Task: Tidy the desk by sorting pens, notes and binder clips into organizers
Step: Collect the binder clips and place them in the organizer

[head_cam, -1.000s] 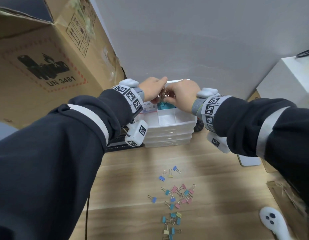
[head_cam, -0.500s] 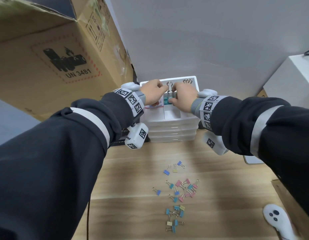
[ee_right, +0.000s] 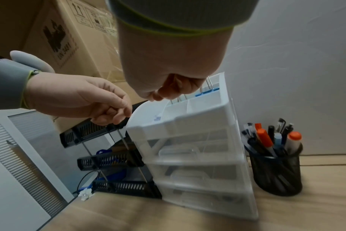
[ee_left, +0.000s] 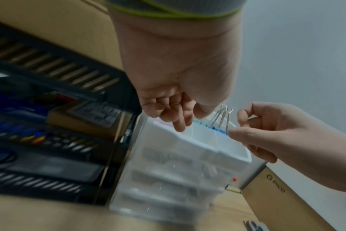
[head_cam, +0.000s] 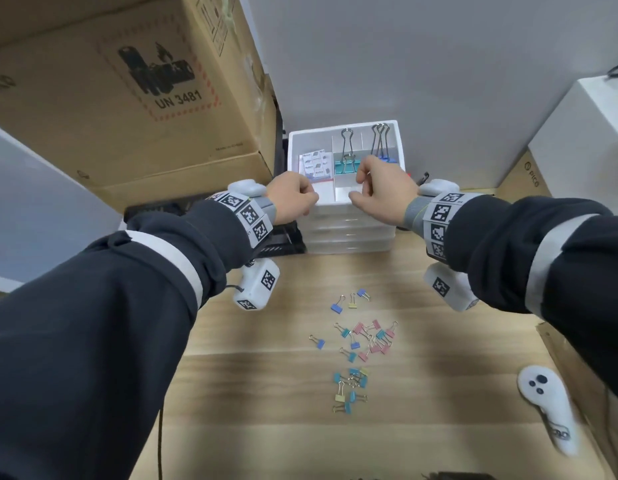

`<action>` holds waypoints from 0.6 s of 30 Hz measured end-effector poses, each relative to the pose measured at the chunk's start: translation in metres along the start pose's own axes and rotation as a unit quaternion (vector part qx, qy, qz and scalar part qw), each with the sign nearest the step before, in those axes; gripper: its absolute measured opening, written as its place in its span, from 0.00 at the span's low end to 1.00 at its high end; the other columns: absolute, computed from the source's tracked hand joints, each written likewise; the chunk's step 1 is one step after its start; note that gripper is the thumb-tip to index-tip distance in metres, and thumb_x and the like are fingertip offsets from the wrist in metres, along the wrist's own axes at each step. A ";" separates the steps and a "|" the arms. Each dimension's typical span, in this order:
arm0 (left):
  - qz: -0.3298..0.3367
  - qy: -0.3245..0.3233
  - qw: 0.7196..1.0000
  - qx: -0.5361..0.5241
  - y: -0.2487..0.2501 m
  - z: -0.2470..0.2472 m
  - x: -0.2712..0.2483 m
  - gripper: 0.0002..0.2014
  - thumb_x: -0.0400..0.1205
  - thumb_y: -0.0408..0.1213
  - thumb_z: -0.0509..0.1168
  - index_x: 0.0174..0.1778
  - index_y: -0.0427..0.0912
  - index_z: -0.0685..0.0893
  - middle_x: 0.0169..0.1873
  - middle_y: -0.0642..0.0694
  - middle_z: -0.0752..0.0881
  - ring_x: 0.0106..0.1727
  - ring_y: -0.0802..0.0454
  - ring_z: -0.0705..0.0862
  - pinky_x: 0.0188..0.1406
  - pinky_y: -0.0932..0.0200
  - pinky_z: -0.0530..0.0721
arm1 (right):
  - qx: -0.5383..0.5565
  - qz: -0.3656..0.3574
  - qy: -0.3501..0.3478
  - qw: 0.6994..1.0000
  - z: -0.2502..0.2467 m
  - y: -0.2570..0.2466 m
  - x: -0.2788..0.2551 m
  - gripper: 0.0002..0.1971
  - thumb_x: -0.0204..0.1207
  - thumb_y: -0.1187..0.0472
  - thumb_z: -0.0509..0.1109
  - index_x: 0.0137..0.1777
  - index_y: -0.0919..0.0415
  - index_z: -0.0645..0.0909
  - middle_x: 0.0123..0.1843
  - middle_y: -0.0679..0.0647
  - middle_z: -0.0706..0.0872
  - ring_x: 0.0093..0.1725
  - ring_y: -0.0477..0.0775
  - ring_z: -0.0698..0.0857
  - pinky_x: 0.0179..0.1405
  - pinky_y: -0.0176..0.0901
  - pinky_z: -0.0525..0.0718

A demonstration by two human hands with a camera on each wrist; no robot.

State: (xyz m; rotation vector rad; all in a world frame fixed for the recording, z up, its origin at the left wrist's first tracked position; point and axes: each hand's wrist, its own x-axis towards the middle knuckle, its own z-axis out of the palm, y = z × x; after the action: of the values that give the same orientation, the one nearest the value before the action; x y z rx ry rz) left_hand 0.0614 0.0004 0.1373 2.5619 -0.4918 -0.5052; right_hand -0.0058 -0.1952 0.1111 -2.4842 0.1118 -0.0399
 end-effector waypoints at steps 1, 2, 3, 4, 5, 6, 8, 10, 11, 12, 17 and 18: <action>-0.001 -0.001 1.000 0.004 -0.006 0.006 -0.007 0.11 0.83 0.36 0.64 0.43 0.33 0.88 0.38 0.44 0.92 0.30 0.58 0.81 0.30 0.63 0.74 | 0.003 -0.008 -0.011 1.000 0.006 0.001 -0.009 0.08 0.74 0.59 0.70 0.48 0.53 0.73 0.35 0.46 0.84 0.38 0.54 0.84 0.38 0.46 0.81; -0.003 -0.005 1.000 0.007 -0.013 0.013 -0.012 0.11 0.83 0.36 0.64 0.42 0.33 0.87 0.37 0.44 0.91 0.31 0.57 0.81 0.31 0.62 0.75 | 0.005 -0.013 -0.022 1.000 0.011 0.003 -0.016 0.06 0.73 0.60 0.69 0.47 0.53 0.74 0.35 0.46 0.84 0.38 0.54 0.84 0.38 0.47 0.82; -0.006 -0.011 1.000 0.009 -0.020 0.021 -0.018 0.11 0.83 0.36 0.64 0.41 0.34 0.87 0.36 0.45 0.90 0.32 0.56 0.82 0.31 0.62 0.75 | 0.005 -0.015 -0.037 0.999 0.019 0.007 -0.023 0.05 0.73 0.61 0.69 0.45 0.53 0.75 0.35 0.47 0.84 0.37 0.54 0.84 0.39 0.48 0.84; -0.012 -0.020 1.000 0.011 -0.029 0.031 -0.024 0.10 0.83 0.35 0.64 0.41 0.35 0.87 0.36 0.46 0.89 0.33 0.54 0.82 0.31 0.62 0.75 | 0.003 -0.012 -0.051 0.999 0.030 0.012 -0.032 0.05 0.72 0.61 0.69 0.44 0.52 0.76 0.35 0.47 0.85 0.37 0.53 0.84 0.40 0.49 0.85; -0.016 -0.026 0.999 0.017 -0.037 0.039 -0.029 0.09 0.83 0.35 0.63 0.40 0.36 0.86 0.36 0.46 0.89 0.34 0.53 0.82 0.30 0.63 0.74 | -0.001 -0.004 -0.059 0.998 0.037 0.017 -0.038 0.05 0.72 0.61 0.69 0.43 0.52 0.76 0.35 0.46 0.85 0.37 0.52 0.83 0.40 0.49 0.86; -0.023 -0.038 0.999 0.023 -0.044 0.047 -0.034 0.09 0.82 0.35 0.64 0.41 0.36 0.86 0.36 0.46 0.89 0.33 0.52 0.82 0.29 0.63 0.74 | -0.006 0.006 -0.072 0.997 0.045 0.022 -0.045 0.05 0.71 0.60 0.70 0.42 0.51 0.76 0.35 0.46 0.84 0.37 0.52 0.83 0.39 0.48 0.85; -0.032 -0.071 0.996 0.038 -0.059 0.071 -0.047 0.08 0.81 0.35 0.65 0.42 0.35 0.87 0.35 0.47 0.89 0.32 0.54 0.81 0.28 0.63 0.74 | -0.016 0.034 -0.119 0.992 0.067 0.037 -0.064 0.07 0.71 0.61 0.72 0.39 0.51 0.76 0.33 0.44 0.83 0.36 0.52 0.82 0.37 0.44 0.81; -0.028 -0.106 0.992 0.059 -0.073 0.096 -0.056 0.06 0.80 0.33 0.66 0.43 0.35 0.87 0.37 0.47 0.87 0.36 0.52 0.81 0.33 0.63 0.74 | -0.044 0.063 -0.182 0.980 0.087 0.053 -0.084 0.08 0.71 0.61 0.73 0.38 0.53 0.76 0.33 0.45 0.81 0.36 0.53 0.81 0.35 0.42 0.78; -0.024 -0.120 0.990 0.064 -0.079 0.110 -0.059 0.05 0.80 0.32 0.67 0.43 0.36 0.87 0.38 0.47 0.86 0.39 0.50 0.81 0.37 0.63 0.75 | -0.062 0.078 -0.211 0.972 0.098 0.063 -0.097 0.07 0.72 0.60 0.74 0.38 0.54 0.77 0.33 0.46 0.81 0.36 0.53 0.81 0.32 0.41 0.75; -0.024 -0.131 0.989 0.069 -0.084 0.119 -0.062 0.03 0.79 0.31 0.68 0.44 0.37 0.87 0.39 0.47 0.85 0.41 0.50 0.81 0.40 0.62 0.75 | -0.079 0.088 -0.233 0.965 0.106 0.070 -0.109 0.07 0.71 0.59 0.74 0.38 0.55 0.77 0.33 0.47 0.81 0.36 0.53 0.80 0.30 0.39 0.73; 0.018 -0.175 0.982 0.070 -0.090 0.171 -0.067 0.06 0.76 0.29 0.70 0.47 0.39 0.89 0.35 0.53 0.83 0.40 0.52 0.82 0.37 0.63 0.76 | -0.112 0.126 -0.293 0.941 0.145 0.100 -0.165 0.15 0.64 0.48 0.79 0.35 0.53 0.76 0.35 0.48 0.83 0.37 0.54 0.82 0.30 0.42 0.78; 0.029 -0.178 0.981 0.071 -0.088 0.181 -0.068 0.07 0.75 0.29 0.70 0.47 0.39 0.89 0.36 0.52 0.84 0.41 0.51 0.83 0.38 0.62 0.77 | -0.110 0.132 -0.287 0.942 0.152 0.104 -0.172 0.16 0.62 0.46 0.78 0.35 0.53 0.76 0.35 0.48 0.84 0.37 0.55 0.84 0.33 0.44 0.83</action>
State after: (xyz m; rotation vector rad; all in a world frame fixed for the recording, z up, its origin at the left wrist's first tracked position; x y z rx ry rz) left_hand -0.0538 0.0318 -0.0388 2.5882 -0.7484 -0.9463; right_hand -0.1761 -0.1701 -0.0728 -2.5685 0.2071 0.8442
